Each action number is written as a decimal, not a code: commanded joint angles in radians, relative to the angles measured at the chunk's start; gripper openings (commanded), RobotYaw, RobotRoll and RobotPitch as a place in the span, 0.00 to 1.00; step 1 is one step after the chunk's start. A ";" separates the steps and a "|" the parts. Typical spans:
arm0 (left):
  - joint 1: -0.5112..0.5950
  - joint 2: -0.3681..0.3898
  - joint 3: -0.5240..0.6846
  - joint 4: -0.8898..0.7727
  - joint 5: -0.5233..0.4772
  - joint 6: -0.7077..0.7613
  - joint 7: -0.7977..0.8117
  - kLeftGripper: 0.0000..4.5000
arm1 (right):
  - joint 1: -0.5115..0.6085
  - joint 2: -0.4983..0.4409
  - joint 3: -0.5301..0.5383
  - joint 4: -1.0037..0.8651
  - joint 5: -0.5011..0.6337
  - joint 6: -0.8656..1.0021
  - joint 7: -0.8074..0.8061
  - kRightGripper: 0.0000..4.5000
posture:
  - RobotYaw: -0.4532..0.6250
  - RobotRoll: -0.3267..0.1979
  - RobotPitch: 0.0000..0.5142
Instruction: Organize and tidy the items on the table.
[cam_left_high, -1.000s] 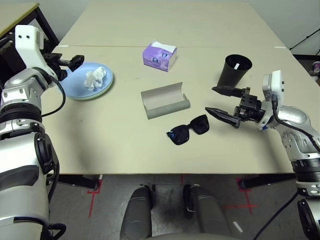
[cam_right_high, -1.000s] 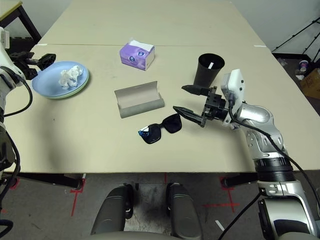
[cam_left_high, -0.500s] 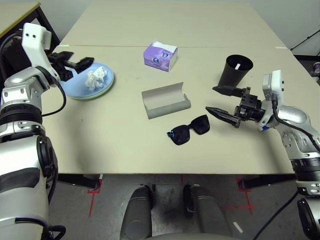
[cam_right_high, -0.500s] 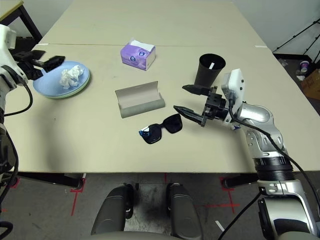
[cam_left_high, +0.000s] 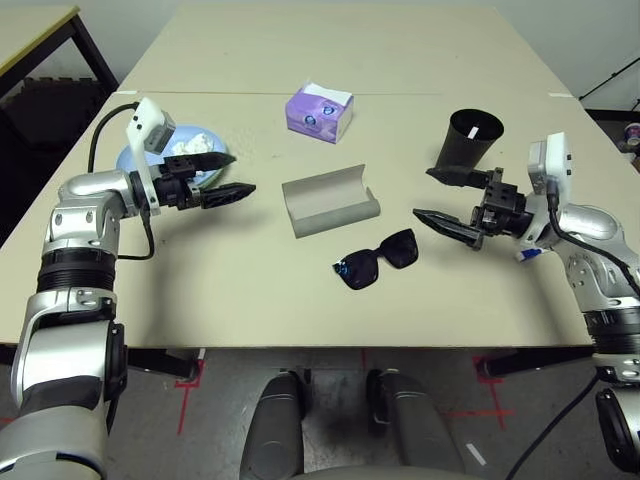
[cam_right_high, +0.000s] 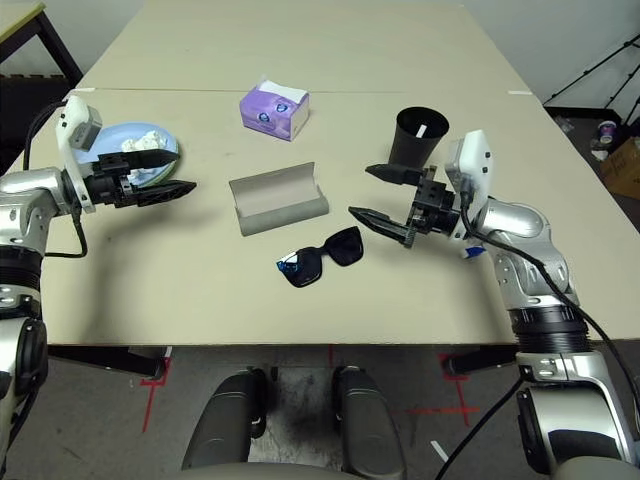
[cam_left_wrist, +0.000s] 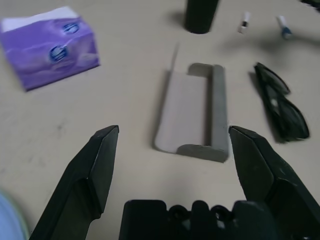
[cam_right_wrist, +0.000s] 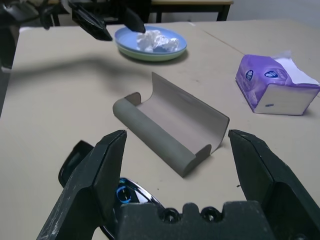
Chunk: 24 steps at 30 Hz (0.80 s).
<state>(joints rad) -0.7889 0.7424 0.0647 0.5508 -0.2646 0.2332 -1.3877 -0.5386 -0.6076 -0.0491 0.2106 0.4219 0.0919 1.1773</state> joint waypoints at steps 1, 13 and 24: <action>0.069 0.015 -0.025 -0.091 -0.003 -0.017 -0.026 1.00 | -0.056 -0.043 0.046 0.055 -0.062 -0.023 0.058 1.00 | 0.41 0.62 0.29; 0.187 0.007 -0.032 -0.218 -0.010 -0.109 0.008 1.00 | -0.135 -0.099 0.150 -0.018 -0.133 0.087 0.142 1.00 | 0.41 0.62 0.30; 0.287 0.043 0.049 -0.392 -0.157 -0.046 -0.003 1.00 | -0.189 -0.125 0.254 -0.092 -0.220 0.179 0.179 1.00 | 0.43 0.62 0.33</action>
<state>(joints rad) -0.5298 0.7706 0.1113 0.1952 -0.4064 0.1844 -1.3791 -0.7077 -0.7230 0.1691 0.1381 0.2356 0.2715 1.3487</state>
